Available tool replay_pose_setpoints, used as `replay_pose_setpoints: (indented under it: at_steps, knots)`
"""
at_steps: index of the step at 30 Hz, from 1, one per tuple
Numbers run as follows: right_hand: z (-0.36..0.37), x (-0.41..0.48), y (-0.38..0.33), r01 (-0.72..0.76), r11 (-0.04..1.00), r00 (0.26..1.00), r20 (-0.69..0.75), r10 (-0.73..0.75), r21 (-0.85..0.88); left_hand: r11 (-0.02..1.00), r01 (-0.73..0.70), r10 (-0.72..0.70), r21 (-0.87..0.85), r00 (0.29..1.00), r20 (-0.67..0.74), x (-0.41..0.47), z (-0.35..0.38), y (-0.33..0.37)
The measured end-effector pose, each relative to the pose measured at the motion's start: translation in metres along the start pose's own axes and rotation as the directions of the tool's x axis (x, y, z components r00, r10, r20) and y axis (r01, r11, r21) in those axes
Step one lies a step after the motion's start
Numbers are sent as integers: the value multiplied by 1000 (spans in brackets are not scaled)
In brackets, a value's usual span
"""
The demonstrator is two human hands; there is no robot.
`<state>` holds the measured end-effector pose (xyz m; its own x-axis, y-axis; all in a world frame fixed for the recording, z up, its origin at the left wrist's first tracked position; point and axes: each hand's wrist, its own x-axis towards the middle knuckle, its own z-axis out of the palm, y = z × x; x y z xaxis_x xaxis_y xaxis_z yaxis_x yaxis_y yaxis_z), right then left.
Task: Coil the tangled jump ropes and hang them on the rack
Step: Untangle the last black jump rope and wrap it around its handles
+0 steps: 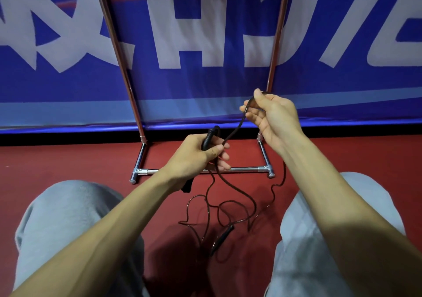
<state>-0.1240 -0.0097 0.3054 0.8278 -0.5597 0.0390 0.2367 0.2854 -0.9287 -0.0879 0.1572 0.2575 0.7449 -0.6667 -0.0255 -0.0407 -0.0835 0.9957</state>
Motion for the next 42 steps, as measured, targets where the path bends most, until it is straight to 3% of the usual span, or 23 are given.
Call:
replay_pose_setpoints:
  at_steps: [2, 5, 7, 9, 11, 12, 16, 21, 23, 25, 27, 31, 34, 36, 39, 42]
  knots:
    - [-1, -1, 1, -15, 999, 1000, 15, 16, -47, 995, -24, 16, -96, 996, -83, 1, -1, 3]
    - [0, -2, 8, -34, 937, 990, 119, 80, -349, 948, -61, -8, -312, 977, -215, 4, -7, 13]
    - [3, -3, 18, -3, 818, 956, 240, 172, -575, 891, -95, -38, -443, 958, -283, 4, -12, 19]
    - [5, -6, 27, 146, 630, 891, 379, 252, -763, 828, -131, -69, -545, 941, -330, 4, -18, 23]
    - [5, -10, 33, 320, 436, 811, 481, 333, -841, 762, -157, -106, -628, 927, -360, 4, -24, 25]
    - [4, -11, 35, 354, 396, 787, 499, 363, -847, 723, -172, -123, -669, 921, -370, 4, -27, 26]
    - [7, -16, 34, 232, 523, 753, 492, 437, -820, 535, -285, -171, -795, 885, -433, 7, -40, 30]
    - [5, -18, 34, 148, 637, 662, 554, 505, -757, 466, -364, -157, -807, 863, -480, 7, -46, 28]
    - [4, -16, 34, 170, 624, 712, 533, 457, -763, 546, -353, -126, -760, 862, -491, 9, -43, 24]
    - [3, -12, 33, 182, 628, 811, 477, 339, -757, 669, -307, -79, -677, 876, -476, 10, -39, 20]
    - [2, -7, 29, 179, 696, 892, 413, 184, -696, 795, -236, -49, -560, 894, -445, 10, -34, 16]
    - [1, -3, 16, 164, 849, 956, 292, -12, -503, 980, -156, 119, -122, 957, -265, 7, -19, 11]
    - [0, -4, 10, 179, 886, 971, 223, -89, -427, 954, -187, 216, 233, 971, -103, 9, -11, -2]
    - [-2, -2, 6, 176, 918, 979, 162, -125, -354, 905, -160, 209, 395, 974, -83, 10, -12, -7]
    - [-4, 1, 0, 156, 959, 988, 49, -148, -238, 925, -97, 121, 368, 992, -42, 7, -14, -4]
    - [-5, 4, 0, 132, 981, 990, -28, -138, -141, 899, -98, 60, 427, 993, 101, 1, -12, 0]
